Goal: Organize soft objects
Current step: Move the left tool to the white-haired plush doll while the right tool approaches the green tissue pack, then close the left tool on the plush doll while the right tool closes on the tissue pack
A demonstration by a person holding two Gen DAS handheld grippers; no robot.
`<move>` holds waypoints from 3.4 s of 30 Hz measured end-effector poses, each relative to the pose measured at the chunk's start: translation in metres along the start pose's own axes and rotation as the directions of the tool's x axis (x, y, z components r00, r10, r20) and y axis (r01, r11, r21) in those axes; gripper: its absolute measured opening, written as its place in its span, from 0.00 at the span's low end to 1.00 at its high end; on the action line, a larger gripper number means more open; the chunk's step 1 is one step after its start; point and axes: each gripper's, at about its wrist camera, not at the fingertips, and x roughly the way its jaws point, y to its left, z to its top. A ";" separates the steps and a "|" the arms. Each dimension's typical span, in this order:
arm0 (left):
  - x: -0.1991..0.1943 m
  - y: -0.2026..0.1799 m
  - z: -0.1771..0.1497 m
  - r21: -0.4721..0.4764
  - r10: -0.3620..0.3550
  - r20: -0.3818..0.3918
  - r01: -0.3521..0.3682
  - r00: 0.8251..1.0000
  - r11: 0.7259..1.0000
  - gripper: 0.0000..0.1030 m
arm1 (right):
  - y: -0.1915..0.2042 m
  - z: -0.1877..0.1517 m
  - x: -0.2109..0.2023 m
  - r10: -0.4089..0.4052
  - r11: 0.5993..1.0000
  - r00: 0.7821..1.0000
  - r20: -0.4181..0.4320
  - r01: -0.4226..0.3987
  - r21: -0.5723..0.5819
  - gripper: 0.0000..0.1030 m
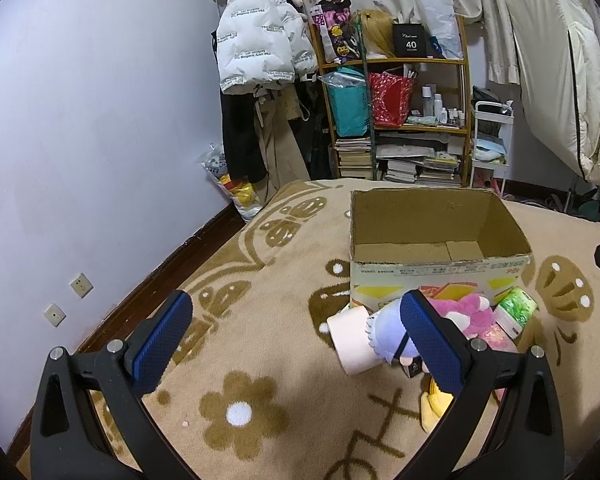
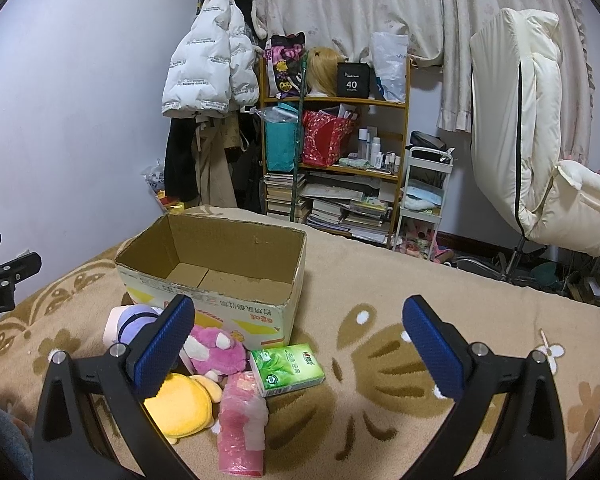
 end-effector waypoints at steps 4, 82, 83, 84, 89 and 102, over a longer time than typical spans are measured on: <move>0.014 -0.012 0.006 0.001 -0.005 -0.008 0.005 1.000 1.000 1.00 | -0.004 -0.006 0.014 -0.004 1.000 1.000 0.004 0.004 0.010 1.00; 0.170 -0.103 -0.043 -0.139 -0.273 -0.455 0.235 0.848 0.962 0.99 | -0.020 -0.089 0.217 0.168 0.982 0.820 -0.547 -0.093 0.163 0.99; 0.171 -0.103 -0.043 -0.140 -0.274 -0.455 0.236 0.847 0.962 0.99 | -0.021 -0.090 0.218 0.167 0.983 0.821 -0.546 -0.093 0.160 0.98; 0.170 -0.103 -0.043 -0.143 -0.276 -0.454 0.237 0.847 0.961 0.97 | -0.021 -0.090 0.218 0.164 0.983 0.821 -0.546 -0.092 0.158 0.97; 0.168 -0.102 -0.045 -0.160 -0.285 -0.454 0.237 0.844 0.958 0.94 | -0.021 -0.090 0.222 0.155 0.985 0.827 -0.541 -0.091 0.143 0.90; 0.162 -0.090 -0.038 -0.198 -0.282 -0.432 0.215 0.857 0.956 0.63 | -0.015 -0.089 0.210 0.151 0.987 0.837 -0.525 -0.095 0.131 0.85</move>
